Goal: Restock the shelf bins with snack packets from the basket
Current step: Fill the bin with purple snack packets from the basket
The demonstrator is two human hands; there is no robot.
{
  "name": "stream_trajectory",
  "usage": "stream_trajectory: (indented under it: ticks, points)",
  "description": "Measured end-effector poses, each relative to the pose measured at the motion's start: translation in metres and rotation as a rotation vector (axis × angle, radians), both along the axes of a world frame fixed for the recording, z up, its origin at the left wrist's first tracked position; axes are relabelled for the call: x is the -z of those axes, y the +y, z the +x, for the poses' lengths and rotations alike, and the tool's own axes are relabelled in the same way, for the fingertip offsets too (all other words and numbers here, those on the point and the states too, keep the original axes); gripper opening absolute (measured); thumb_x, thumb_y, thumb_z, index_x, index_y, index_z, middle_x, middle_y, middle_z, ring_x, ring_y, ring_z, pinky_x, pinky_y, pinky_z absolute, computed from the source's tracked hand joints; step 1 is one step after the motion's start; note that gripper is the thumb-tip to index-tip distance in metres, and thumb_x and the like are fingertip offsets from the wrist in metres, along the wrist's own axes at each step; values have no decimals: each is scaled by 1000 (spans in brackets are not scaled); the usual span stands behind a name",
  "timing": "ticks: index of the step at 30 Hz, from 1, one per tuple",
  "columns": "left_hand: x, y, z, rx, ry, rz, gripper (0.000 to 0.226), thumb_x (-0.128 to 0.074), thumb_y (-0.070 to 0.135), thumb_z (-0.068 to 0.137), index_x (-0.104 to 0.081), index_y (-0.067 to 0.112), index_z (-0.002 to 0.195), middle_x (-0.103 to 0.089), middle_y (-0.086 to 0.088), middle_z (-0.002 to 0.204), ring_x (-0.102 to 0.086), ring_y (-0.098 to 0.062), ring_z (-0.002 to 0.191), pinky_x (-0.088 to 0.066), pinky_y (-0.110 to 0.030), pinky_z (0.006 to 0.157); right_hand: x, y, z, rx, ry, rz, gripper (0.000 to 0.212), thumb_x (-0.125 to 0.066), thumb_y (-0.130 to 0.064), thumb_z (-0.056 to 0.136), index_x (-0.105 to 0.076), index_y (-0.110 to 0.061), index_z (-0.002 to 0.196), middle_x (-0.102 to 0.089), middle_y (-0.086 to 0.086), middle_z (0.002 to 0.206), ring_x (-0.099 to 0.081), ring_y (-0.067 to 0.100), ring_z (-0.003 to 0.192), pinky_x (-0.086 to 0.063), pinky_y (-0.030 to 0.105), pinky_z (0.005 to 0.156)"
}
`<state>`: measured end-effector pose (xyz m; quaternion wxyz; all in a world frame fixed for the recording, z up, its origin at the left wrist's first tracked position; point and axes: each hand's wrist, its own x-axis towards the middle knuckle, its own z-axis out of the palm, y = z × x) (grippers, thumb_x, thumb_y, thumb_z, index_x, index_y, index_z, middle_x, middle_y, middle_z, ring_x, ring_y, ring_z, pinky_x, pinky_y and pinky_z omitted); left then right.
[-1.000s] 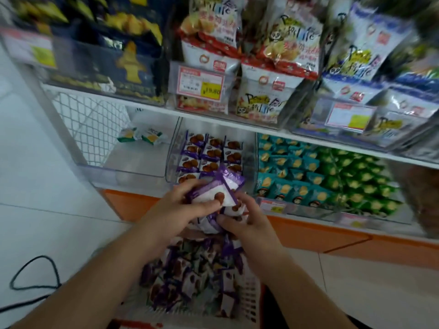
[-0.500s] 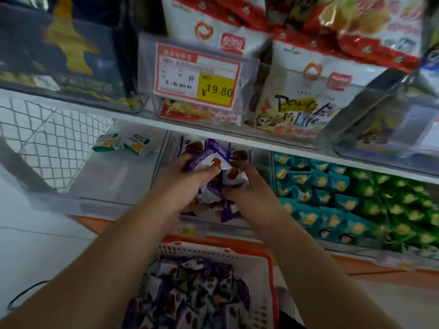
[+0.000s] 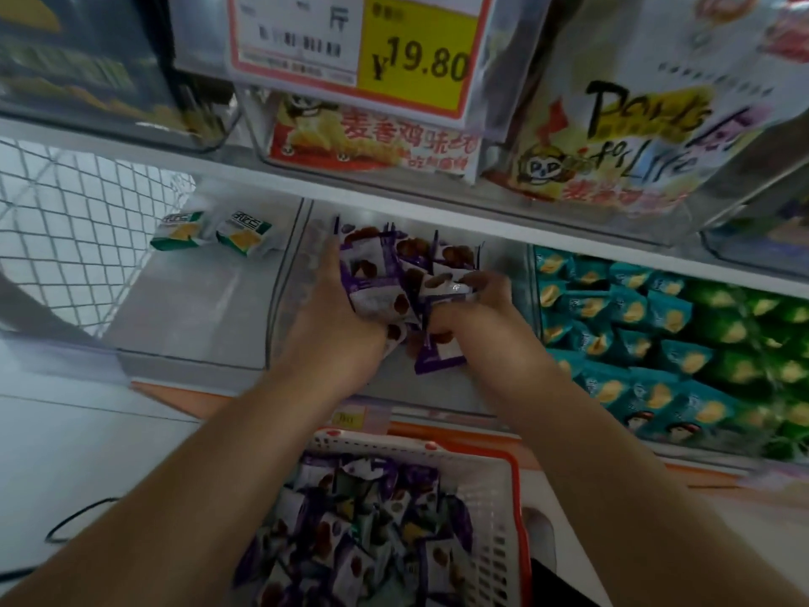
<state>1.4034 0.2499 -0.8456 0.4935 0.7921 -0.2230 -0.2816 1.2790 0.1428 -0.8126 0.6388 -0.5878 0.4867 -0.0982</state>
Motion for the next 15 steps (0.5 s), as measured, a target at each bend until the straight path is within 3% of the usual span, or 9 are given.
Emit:
stream_trajectory:
  ticks: [2, 5, 7, 10, 13, 15]
  points:
    - [0, 1, -3, 54, 1, 20, 98, -81, 23, 83, -22, 47, 157, -64, 20, 117, -66, 1, 96, -57, -25, 81, -2, -2, -2, 6, -11, -7, 68, -74, -2, 83, -37, -22, 137, -66, 13, 111, -73, 31, 95, -62, 58, 83]
    - [0, 4, -5, 98, -81, 88, 73, -81, 26, 87, -44, 39, 148, -59, 26, 105, -57, 7, 88, -50, -20, 77, -1, -5, -8, -18, -37, -73, 54, -77, 1, 87, -49, -19, 128, -70, 5, 108, -74, 18, 91, -65, 42, 83]
    - [0, 3, -5, 105, -189, 155, 55, -78, 27, 90, -54, 36, 138, -62, 14, 111, -58, -2, 87, -50, -24, 79, 1, -3, -7, -92, -19, -124, 41, -79, -2, 87, -60, -19, 118, -76, 1, 101, -76, 15, 91, -64, 42, 86]
    - [-3, 3, -5, 210, -424, 299, 47, -70, 23, 94, -55, 30, 138, -57, -5, 122, -62, -22, 99, -53, -33, 85, 5, -1, -4, -180, 20, -186, 28, -79, -6, 87, -69, -18, 110, -78, 3, 103, -76, 20, 95, -61, 49, 93]
    - [-9, 3, -7, 294, -564, 381, 48, -61, 19, 99, -50, 22, 146, -61, -13, 122, -64, -32, 106, -56, -47, 89, 1, -2, -2, -129, -18, -92, 31, -78, -8, 89, -69, -21, 115, -76, 4, 109, -76, 23, 96, -62, 50, 92]
    - [-13, 5, -7, 303, -614, 432, 49, -59, 21, 100, -47, 22, 148, -61, -13, 122, -64, -34, 107, -56, -49, 87, -2, -4, -3, -154, -2, -91, 31, -78, -10, 89, -68, -26, 113, -74, 2, 112, -75, 21, 98, -63, 43, 90]
